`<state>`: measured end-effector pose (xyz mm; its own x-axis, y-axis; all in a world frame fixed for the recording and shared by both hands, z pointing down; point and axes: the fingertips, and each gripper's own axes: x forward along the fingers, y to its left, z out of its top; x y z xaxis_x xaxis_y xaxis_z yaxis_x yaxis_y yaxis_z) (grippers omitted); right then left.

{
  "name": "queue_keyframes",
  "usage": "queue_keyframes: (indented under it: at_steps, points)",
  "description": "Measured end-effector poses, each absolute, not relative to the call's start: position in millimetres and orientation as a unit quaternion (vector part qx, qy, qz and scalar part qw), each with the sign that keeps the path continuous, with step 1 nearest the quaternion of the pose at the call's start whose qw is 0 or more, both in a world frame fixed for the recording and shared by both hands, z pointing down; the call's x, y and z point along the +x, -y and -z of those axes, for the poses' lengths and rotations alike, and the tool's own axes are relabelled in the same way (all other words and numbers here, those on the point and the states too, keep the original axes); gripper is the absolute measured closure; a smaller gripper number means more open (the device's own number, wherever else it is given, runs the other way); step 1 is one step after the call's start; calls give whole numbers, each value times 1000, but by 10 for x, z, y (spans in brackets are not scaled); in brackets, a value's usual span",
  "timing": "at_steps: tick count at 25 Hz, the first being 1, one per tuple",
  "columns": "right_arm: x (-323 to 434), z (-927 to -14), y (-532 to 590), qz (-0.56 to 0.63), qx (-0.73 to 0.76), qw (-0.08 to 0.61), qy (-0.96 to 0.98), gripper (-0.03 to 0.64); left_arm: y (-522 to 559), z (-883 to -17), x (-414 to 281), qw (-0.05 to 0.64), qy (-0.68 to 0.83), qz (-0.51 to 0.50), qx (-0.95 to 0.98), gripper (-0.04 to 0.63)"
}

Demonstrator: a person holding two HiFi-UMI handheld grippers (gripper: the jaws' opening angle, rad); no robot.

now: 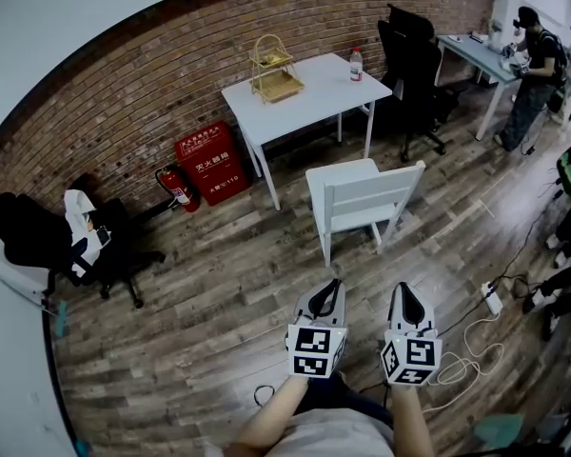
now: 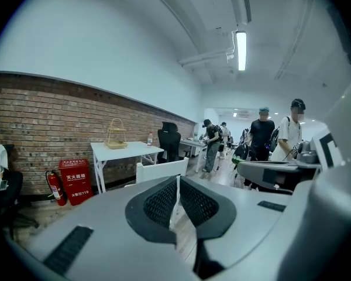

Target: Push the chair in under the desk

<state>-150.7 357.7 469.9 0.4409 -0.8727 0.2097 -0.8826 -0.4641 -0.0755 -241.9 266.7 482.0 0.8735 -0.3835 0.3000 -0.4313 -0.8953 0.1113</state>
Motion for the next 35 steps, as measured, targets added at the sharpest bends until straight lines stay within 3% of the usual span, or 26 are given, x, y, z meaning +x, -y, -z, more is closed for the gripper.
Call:
queue_keyframes:
  at_steps: [35]
  points:
    - [-201,-4716,-2046,-121,858,28,499,601,-1124,-4836,-984,89,181,-139,970,566]
